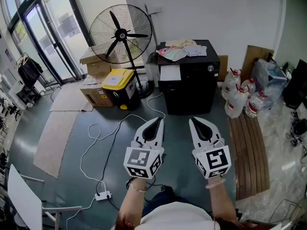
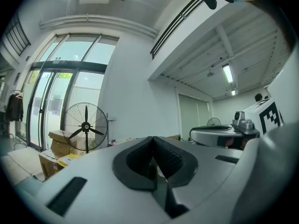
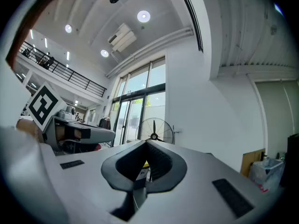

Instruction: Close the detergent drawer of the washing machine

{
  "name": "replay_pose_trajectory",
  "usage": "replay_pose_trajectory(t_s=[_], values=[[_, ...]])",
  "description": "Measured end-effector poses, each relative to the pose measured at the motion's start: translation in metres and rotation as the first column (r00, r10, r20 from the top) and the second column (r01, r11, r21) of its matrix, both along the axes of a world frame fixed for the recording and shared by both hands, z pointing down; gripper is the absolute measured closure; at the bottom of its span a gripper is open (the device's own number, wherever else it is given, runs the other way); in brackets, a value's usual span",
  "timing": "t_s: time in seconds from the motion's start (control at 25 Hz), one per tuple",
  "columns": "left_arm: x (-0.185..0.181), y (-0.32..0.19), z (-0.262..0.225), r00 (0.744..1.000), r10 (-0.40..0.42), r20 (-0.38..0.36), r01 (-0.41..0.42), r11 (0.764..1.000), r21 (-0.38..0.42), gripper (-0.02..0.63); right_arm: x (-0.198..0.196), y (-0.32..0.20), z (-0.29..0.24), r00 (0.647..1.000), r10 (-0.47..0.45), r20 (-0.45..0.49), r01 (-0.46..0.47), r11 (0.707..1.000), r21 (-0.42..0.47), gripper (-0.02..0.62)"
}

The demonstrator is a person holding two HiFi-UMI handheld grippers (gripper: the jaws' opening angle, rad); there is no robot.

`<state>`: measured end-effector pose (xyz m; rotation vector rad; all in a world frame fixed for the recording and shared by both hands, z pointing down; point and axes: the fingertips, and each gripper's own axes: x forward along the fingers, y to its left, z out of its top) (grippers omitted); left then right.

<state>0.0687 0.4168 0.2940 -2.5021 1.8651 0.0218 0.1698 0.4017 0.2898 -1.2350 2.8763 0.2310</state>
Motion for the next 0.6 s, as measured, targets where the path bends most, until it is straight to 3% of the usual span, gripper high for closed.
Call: replay_pose_trajectory(t_s=[0.24, 0.6], values=[[0.004, -0.010, 0.006, 1.000, 0.015, 0.008, -0.015, 1.000, -0.007, 0.588, -0.003, -0.007, 0.004, 0.999, -0.029, 0.017, 0.029, 1.000, 0.012, 0.571], [-0.010, -0.048, 0.018, 0.999, 0.049, 0.004, -0.049, 0.999, -0.021, 0.588, -0.012, -0.042, 0.018, 1.000, -0.002, 0.025, 0.002, 1.000, -0.009, 0.571]])
